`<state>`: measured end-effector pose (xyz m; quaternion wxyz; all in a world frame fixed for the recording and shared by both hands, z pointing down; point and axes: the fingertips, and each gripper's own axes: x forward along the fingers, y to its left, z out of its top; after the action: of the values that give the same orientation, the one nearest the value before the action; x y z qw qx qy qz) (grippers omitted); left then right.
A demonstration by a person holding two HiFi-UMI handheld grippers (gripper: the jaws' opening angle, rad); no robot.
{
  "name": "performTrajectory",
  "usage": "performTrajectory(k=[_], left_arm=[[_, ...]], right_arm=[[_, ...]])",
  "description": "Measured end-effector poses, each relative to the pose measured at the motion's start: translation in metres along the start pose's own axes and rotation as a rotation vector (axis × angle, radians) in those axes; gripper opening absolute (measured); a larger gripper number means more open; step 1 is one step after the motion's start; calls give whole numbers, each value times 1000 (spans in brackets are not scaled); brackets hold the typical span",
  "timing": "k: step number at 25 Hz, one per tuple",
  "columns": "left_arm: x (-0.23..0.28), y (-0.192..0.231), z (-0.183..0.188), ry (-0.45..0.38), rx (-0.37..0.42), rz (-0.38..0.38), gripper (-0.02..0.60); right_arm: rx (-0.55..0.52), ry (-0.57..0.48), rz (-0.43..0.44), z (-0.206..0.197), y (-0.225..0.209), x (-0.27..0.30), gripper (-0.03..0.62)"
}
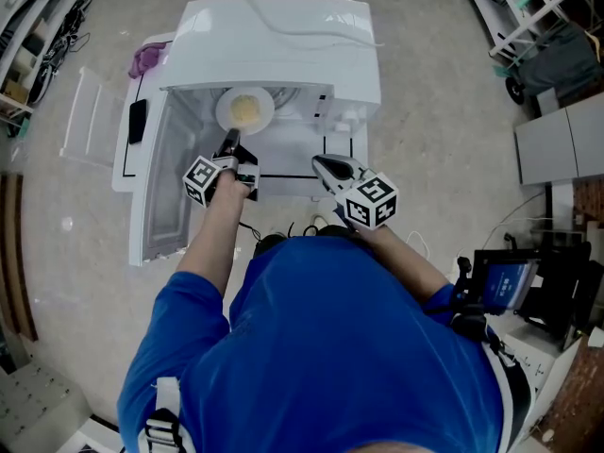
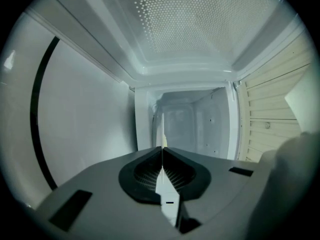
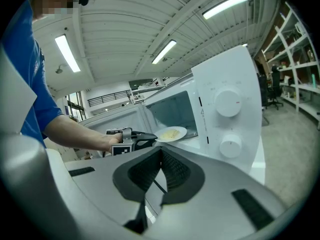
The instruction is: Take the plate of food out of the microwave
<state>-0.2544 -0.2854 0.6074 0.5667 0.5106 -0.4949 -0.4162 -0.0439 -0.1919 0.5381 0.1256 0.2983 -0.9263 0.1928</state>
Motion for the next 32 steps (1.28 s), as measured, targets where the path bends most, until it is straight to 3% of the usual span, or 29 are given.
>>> performTrajectory(k=[16, 23, 32], left_arm=[[-41, -11, -7, 18, -50, -96, 17], [-65, -15, -25, 14, -35, -124, 17], [-112, -37, -76, -35, -6, -174, 17]], right_arm=[[64, -21, -73, -10, 16, -21, 3], [89, -41, -54, -18, 12, -38, 3], [82, -66, 7, -27, 2, -91, 3]])
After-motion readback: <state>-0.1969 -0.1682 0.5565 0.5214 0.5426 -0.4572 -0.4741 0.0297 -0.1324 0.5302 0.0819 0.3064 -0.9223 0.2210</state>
